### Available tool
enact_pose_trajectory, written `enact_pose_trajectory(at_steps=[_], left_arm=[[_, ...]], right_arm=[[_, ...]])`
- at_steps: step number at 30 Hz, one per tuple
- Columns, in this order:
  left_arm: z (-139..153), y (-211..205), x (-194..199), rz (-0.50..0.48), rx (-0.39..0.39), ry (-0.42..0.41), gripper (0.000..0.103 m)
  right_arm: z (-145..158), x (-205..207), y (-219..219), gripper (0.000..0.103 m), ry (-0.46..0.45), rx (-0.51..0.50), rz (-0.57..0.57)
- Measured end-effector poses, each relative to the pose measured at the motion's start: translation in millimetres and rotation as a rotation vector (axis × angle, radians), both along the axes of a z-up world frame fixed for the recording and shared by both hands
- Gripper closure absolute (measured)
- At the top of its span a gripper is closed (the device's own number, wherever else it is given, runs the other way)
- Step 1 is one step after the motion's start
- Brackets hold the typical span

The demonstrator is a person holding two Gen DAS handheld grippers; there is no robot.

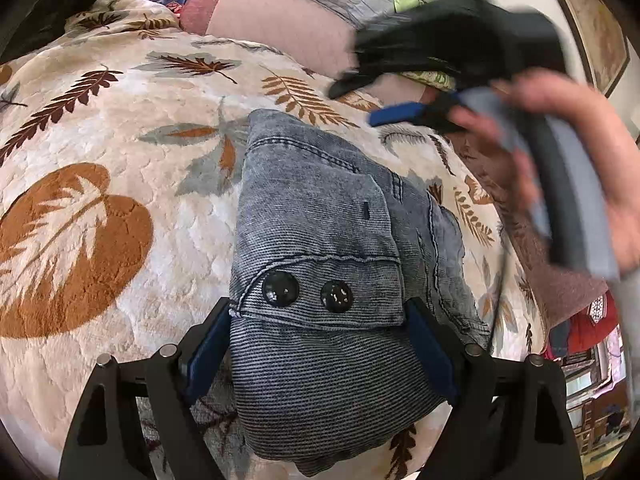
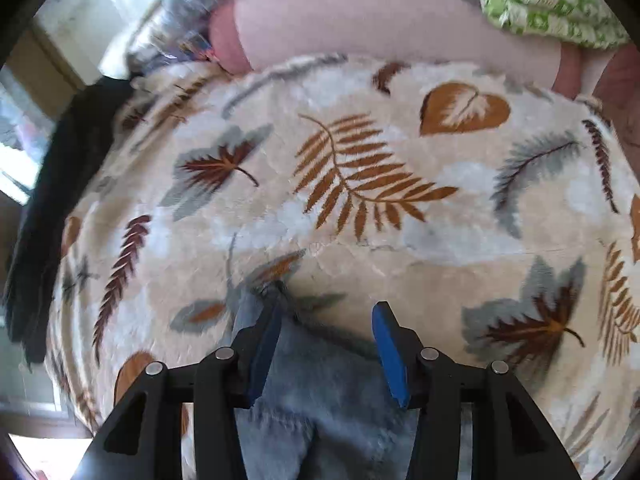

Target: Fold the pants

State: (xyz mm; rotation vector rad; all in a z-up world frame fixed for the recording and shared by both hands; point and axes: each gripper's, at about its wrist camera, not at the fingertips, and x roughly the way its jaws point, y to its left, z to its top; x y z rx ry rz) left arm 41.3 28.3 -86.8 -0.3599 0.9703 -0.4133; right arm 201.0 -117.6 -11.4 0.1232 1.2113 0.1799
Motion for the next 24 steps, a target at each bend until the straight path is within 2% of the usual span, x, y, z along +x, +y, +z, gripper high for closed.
enact_pose_trajectory(at_steps=[1,2,6,8,9,10,12,13,14,15,17,18,19,20,21,23,24], left_arm=[[1,3,-2,0.007,-0.006,-0.004,0.018],[4,8,-3,0.019,-0.014,-0.016,0.018],[21,32,-14,0.088,-0.056,-0.100,0.018],[23,37,-15,0.113,-0.059,-0.118,0.018],[21,37,-14,0.113,-0.048,-0.108,0.018],[16,34,-11,0.097,-0.027,-0.081,0.018],[3,23,-7,0.068,0.033,-0.023,0.018],[3,22,-11,0.073,0.037,-0.032,0.018],[8,24,-17,0.090,0.037,-0.069,0.018],[19,28,-25,0.118,0.041,-0.143,0.018],[31,34,-39,0.155,0.065,-0.242,0.018],[30,35,-37,0.157,0.083,-0.236,0.018],[18,31,-29,0.127,0.105,-0.169,0.017],[2,23,-20,0.089,0.141,-0.076,0.017],[-9,20,-17,0.094,0.150,-0.037,0.017],[6,22,-24,0.107,0.152,-0.101,0.017],[16,23,-30,0.107,0.139,-0.160,0.017]], right_arm=[[4,-16,-10,0.047,-0.002,0.033,0.011],[2,-15,-5,0.045,-0.004,0.043,0.018],[-11,-71,-43,0.043,-0.001,0.071,-0.006],[-41,-91,-57,0.034,0.068,0.002,-0.012],[-58,-99,-64,0.034,0.100,-0.002,0.014],[-54,-105,-69,0.034,0.059,0.025,0.015],[-42,-110,-72,0.034,0.050,0.029,0.002],[-29,-116,-75,0.034,0.009,0.046,-0.013],[-20,-121,-77,0.034,-0.025,0.056,-0.015],[-14,-128,-78,0.034,-0.052,0.066,-0.011],[-17,-148,-79,0.024,-0.068,0.086,-0.001],[-36,-157,-76,0.023,-0.014,0.048,0.021],[-57,-160,-74,0.021,0.043,0.021,0.053],[-62,-165,-77,0.020,0.009,0.042,0.054],[-59,-168,-80,0.020,-0.021,0.054,0.040],[-47,-165,-82,0.020,-0.006,0.054,0.014],[-37,-166,-83,0.020,-0.037,0.054,-0.001]])
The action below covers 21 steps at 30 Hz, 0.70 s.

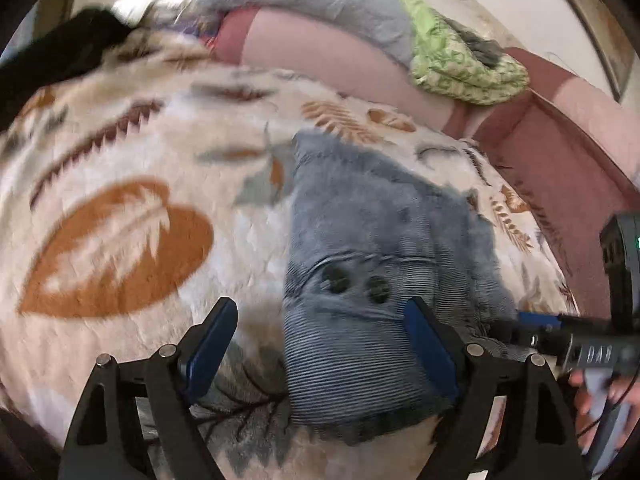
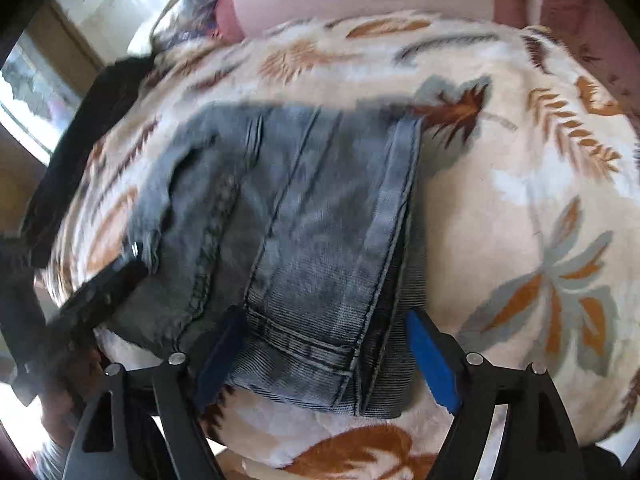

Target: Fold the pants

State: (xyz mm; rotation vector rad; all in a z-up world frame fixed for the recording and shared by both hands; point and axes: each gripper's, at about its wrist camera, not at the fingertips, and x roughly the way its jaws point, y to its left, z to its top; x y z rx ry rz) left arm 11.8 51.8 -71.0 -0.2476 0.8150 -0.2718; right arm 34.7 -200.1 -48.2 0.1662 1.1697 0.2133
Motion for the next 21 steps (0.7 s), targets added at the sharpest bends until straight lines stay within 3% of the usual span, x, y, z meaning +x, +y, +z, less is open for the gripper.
enact_pose_trajectory(at_steps=[2,3,4,6,7,9,12,14,16,21], left_arm=[[14,5,-8,0.023,-0.010,-0.079,0.017],[14,4,-7,0.015,-0.005,-0.074,0.017],[9,0,-3,-0.004,0.012,-0.039,0.017],[-20,-16,11,-0.065,0.082,0.123,0.014],[-13,-14,6,-0.045,0.063,0.080,0.015],[1,-11,1,-0.067,0.039,0.043,0.015],[8,-5,-3,-0.033,0.042,0.011,0.015],[-3,-9,5,-0.063,0.018,0.089,0.015],[-12,-13,9,-0.087,0.013,0.127,0.015],[-10,-11,0,-0.094,0.033,0.105,0.015]], right_arm=[[18,-6,3,0.019,-0.075,0.000,0.028],[18,-9,5,0.019,-0.085,-0.013,0.044],[11,-12,7,0.017,-0.064,-0.036,0.053],[-27,-8,10,0.015,0.084,-0.101,0.087],[-29,-7,1,0.014,0.084,-0.036,0.051],[-13,4,-7,0.014,0.114,-0.030,0.039],[36,30,-4,0.014,0.005,-0.080,0.023],[67,61,17,0.013,-0.055,-0.091,0.064],[75,95,56,0.012,-0.038,-0.144,0.161],[44,173,154,0.012,0.116,-0.256,0.311]])
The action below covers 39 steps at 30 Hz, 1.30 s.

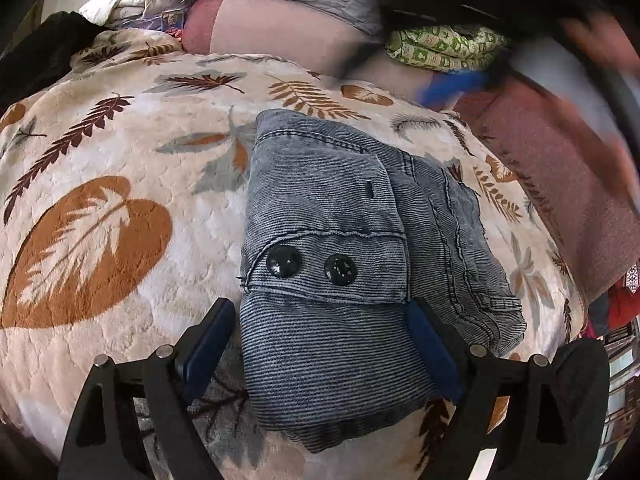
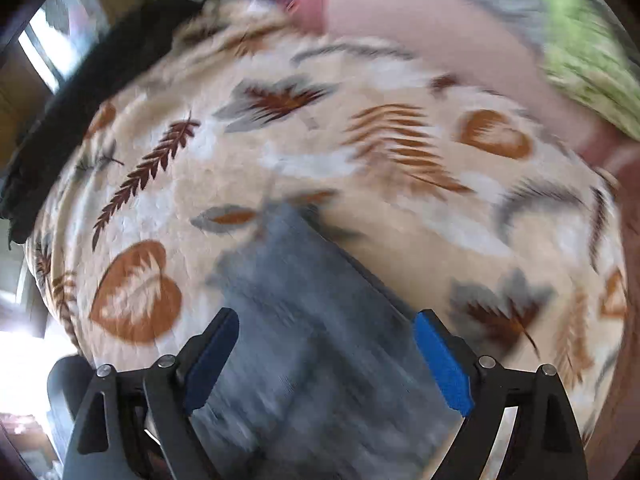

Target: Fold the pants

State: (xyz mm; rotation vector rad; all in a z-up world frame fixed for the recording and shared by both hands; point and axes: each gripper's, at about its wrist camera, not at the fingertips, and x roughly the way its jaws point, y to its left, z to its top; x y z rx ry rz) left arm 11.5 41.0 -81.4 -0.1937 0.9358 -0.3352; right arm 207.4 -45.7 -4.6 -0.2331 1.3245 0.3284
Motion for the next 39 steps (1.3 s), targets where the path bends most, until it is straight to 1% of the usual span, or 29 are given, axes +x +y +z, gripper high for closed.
enact_pose_trajectory(at_steps=[2,3,4,5,6,7,8,9,10,12,13,15,16,17,19,21,23,25,26,27,28,29,30,31,33,34,36,39], left_arm=[[2,1,-3,-0.003,0.000,-0.001,0.015],[1,0,3,-0.002,-0.002,0.000,0.015],[2,3,1,-0.003,-0.004,0.000,0.015],[0,-3,7,-0.004,-0.004,0.000,0.015],[0,-3,5,-0.006,-0.006,-0.001,0.015],[0,-4,6,-0.007,-0.009,0.000,0.015],[-2,-9,12,-0.004,-0.009,-0.001,0.015],[-2,-9,13,0.000,-0.014,0.001,0.015],[-3,-8,14,0.002,-0.021,0.003,0.015],[-3,-8,15,0.002,-0.026,0.008,0.015],[-3,-9,16,0.003,-0.025,0.008,0.015],[-2,-11,14,0.001,-0.017,0.004,0.015],[-2,-10,14,-0.001,-0.014,0.001,0.015],[-3,-11,14,-0.002,-0.013,0.000,0.015],[-3,-9,12,0.002,-0.020,-0.001,0.015],[-2,-8,11,0.005,-0.027,-0.003,0.015],[-2,-7,11,0.009,-0.029,-0.006,0.015],[1,-7,8,0.016,-0.035,-0.013,0.015],[4,-6,7,0.018,-0.041,-0.019,0.015],[8,-5,5,0.020,-0.053,-0.036,0.015],[12,-4,3,0.022,-0.063,-0.055,0.015],[18,-1,-1,0.031,-0.074,-0.090,0.015],[22,1,-4,0.036,-0.081,-0.111,0.015],[25,3,-7,0.042,-0.085,-0.129,0.015],[28,11,-14,0.069,-0.075,-0.168,0.015],[29,14,-14,0.083,-0.068,-0.174,0.015],[27,24,-12,0.128,-0.073,-0.165,0.015],[19,36,-3,0.176,-0.088,-0.113,0.015]], right_arm=[[-16,19,23,0.012,0.059,-0.030,0.004],[-23,27,31,0.012,0.081,-0.034,-0.004],[-37,38,38,0.012,0.113,-0.052,-0.008],[-47,47,44,0.015,0.135,-0.084,-0.012],[-64,57,44,0.019,0.180,-0.127,-0.028],[-73,62,43,0.046,0.206,-0.154,-0.046],[-84,70,33,0.052,0.237,-0.161,-0.088],[-86,76,21,0.052,0.259,-0.095,-0.139],[-85,77,14,0.051,0.257,-0.066,-0.167],[-79,74,1,0.043,0.198,-0.062,-0.205],[-75,71,-6,0.040,0.173,-0.045,-0.234],[-67,65,-16,0.040,0.137,-0.001,-0.272],[-61,62,-21,0.038,0.104,0.023,-0.285],[-52,57,-26,0.038,0.067,0.060,-0.291],[-35,46,-40,0.038,-0.008,0.068,-0.333],[-20,25,-50,0.038,-0.047,0.112,-0.306],[-14,1,-68,0.038,-0.057,0.141,-0.291],[-15,-26,-82,0.038,-0.086,0.151,-0.287],[-25,-44,-95,0.033,-0.092,0.121,-0.302],[-43,-49,-98,0.029,-0.057,0.080,-0.302],[-55,-51,-103,0.024,-0.021,0.042,-0.288],[-72,-54,-113,0.022,0.021,0.056,-0.279],[-72,-58,-122,0.022,0.008,0.113,-0.297],[-61,-66,-134,0.022,-0.034,0.169,-0.332],[-40,-83,-148,0.021,-0.127,0.216,-0.367],[-31,-95,-157,0.021,-0.163,0.249,-0.385],[-23,-121,-171,0.021,-0.180,0.317,-0.393],[-31,-161,-185,0.021,-0.140,0.405,-0.415]])
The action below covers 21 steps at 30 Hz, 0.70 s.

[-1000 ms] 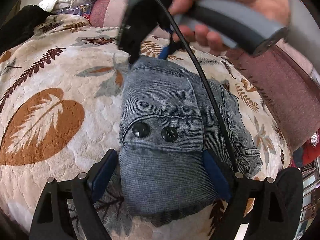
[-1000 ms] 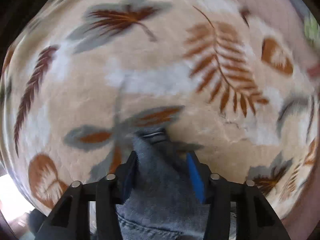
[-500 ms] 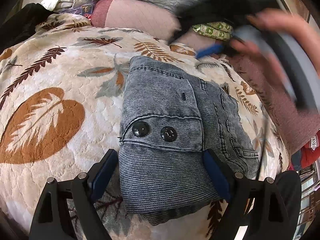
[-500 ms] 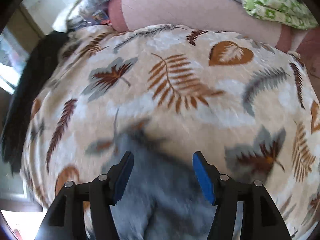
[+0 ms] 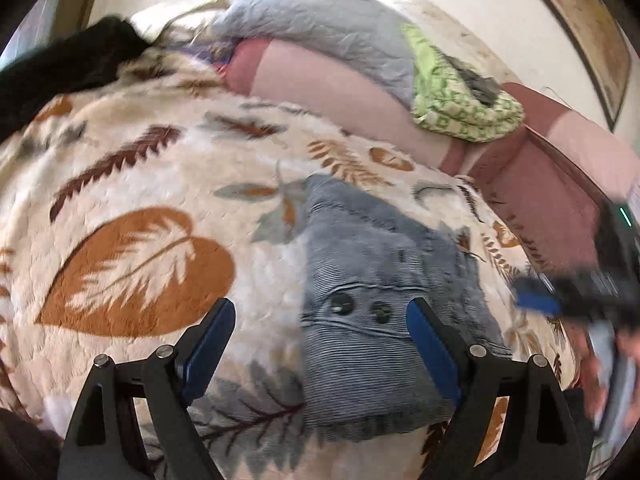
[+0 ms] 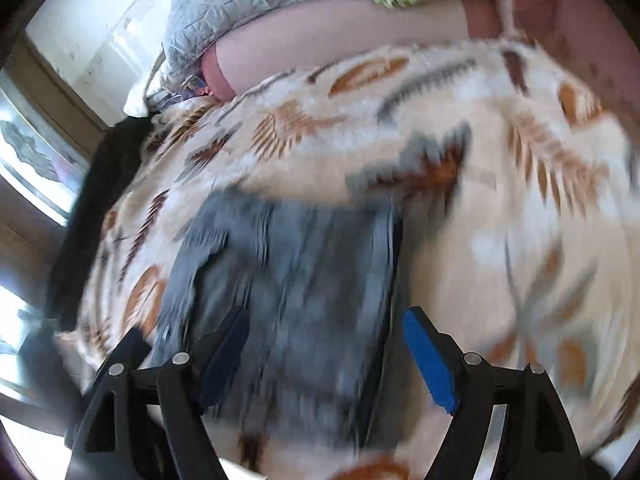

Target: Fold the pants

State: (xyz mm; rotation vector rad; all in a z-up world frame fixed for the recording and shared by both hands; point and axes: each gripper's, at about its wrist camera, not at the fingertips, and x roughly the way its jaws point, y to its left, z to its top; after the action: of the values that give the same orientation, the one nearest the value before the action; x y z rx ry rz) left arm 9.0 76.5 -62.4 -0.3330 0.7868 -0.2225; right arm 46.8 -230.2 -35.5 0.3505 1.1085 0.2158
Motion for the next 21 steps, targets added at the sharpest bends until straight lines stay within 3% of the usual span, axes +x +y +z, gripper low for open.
enact_pose_trajectory(at_steps=[2,5,7,9,10,11,15,18,21], left_arm=[[-2,3,1,0.020,0.007,0.022,0.015],[4,-3,0,0.027,0.050,0.016,0.015],[4,-12,1,0.022,0.109,0.035,0.015],[-8,-27,8,-0.024,0.223,0.129,0.013],[-11,-30,7,-0.021,0.265,0.135,0.011],[-7,-29,3,-0.008,0.273,0.101,0.011],[4,-30,-3,0.008,0.285,0.105,0.011],[2,-36,-4,-0.003,0.322,0.108,0.011],[4,-36,-6,0.008,0.333,0.102,0.011]], right_arm=[[-3,-25,1,0.021,-0.039,0.033,0.023],[-16,-43,14,0.017,-0.110,-0.094,0.057],[-49,-42,24,0.016,0.009,-0.258,0.105],[-50,-46,17,0.014,-0.028,-0.201,0.070],[-49,-45,14,0.014,-0.023,-0.182,0.064],[-47,-45,11,0.014,-0.029,-0.166,0.054],[-32,-50,9,0.014,-0.155,-0.157,0.029],[-57,-45,15,0.008,-0.079,-0.220,0.065],[-48,-50,11,0.008,-0.113,-0.192,0.047]])
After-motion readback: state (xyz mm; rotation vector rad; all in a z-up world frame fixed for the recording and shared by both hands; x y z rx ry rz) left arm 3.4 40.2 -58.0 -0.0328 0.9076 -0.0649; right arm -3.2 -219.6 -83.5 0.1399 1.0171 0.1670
